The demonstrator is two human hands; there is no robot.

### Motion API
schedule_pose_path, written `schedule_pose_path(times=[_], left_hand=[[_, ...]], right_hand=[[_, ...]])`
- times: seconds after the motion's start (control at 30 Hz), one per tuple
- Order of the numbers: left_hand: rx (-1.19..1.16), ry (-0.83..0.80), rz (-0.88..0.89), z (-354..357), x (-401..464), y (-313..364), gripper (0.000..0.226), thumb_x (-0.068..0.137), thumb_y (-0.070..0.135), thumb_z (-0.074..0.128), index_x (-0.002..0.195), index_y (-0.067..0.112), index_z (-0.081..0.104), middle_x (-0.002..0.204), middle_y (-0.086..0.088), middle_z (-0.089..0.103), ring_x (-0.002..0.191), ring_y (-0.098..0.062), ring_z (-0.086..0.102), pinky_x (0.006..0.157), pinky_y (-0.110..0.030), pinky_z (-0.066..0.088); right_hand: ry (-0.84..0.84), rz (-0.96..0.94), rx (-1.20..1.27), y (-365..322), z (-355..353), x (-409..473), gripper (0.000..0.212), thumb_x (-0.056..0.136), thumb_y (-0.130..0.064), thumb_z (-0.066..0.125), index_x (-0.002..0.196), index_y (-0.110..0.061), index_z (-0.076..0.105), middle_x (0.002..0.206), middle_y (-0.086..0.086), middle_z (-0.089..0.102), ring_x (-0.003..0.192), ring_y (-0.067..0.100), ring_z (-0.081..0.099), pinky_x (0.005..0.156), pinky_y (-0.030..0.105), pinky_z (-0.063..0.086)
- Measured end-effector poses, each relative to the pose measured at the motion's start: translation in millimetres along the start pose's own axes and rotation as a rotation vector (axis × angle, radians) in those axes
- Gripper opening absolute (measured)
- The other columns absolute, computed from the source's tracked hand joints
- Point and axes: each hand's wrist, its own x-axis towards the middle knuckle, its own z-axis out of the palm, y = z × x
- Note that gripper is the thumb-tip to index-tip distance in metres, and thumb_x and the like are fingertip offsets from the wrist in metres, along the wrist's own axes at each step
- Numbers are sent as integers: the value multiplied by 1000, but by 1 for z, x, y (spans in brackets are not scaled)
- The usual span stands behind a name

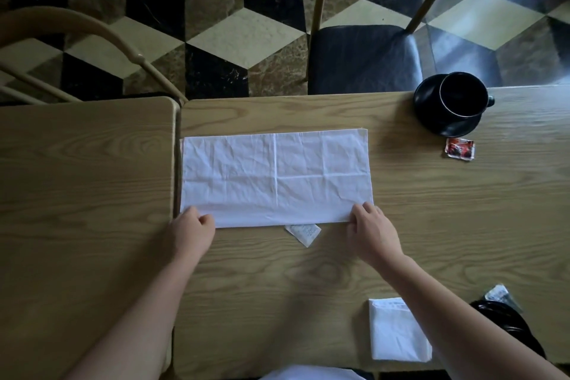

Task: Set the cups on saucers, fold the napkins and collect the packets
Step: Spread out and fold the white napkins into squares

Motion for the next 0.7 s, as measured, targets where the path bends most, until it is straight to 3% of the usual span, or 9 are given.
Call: schedule_pose_path(times=[0.13,0.2,0.23,0.33,0.43,0.57,0.7], left_hand=[[-215,52,-155,-2,-21,3,20,83,20,52,66,10,47,60,-7,52,55,-29,47,52,-32,33],[-425,-10,-243,7,-45,26,22,80,21,50,63,15,39,55,-2,43,50,-24,40,50,-31,28],[-619,-149,-325,15,-60,45,24,80,19,49,60,18,35,52,0,38,48,-21,35,50,-30,25],[-1115,-787,-700,46,-107,106,33,85,17,50,55,20,37,41,2,37,36,-15,34,41,-21,26],[-1313,-1053,-878,75,-140,156,28,91,22,54,66,11,52,53,-9,58,42,-19,55,45,-19,43],[-1452,-1135,-950,84,-147,197,28,93,27,60,83,2,56,69,-14,65,52,-24,65,49,-24,53],[-1445,-1006,-945,87,-133,216,28,96,25,59,88,-1,55,63,-8,60,43,-17,62,45,-22,51]], right_hand=[[-96,-27,70,7,-17,7,7,84,-16,50,79,-15,55,85,-1,57,78,26,56,62,35,43],[-84,-48,79,6,-33,24,10,85,-17,52,81,-18,61,83,-1,61,78,29,61,64,34,44],[-43,-61,86,3,-42,37,9,85,-16,55,83,-18,63,84,-1,62,80,29,62,65,33,44],[69,-137,47,-13,-67,84,16,86,-15,60,102,-16,66,101,3,63,100,27,56,72,32,42],[73,-243,-66,-37,-84,129,32,92,-19,61,124,-14,61,129,7,62,122,32,47,89,41,46],[-10,-307,-240,-61,-89,163,44,92,-34,69,129,-16,53,132,8,60,125,33,45,93,45,42],[-60,-275,-353,-69,-90,177,47,90,-45,69,122,-13,56,126,8,61,123,32,46,94,46,39]])
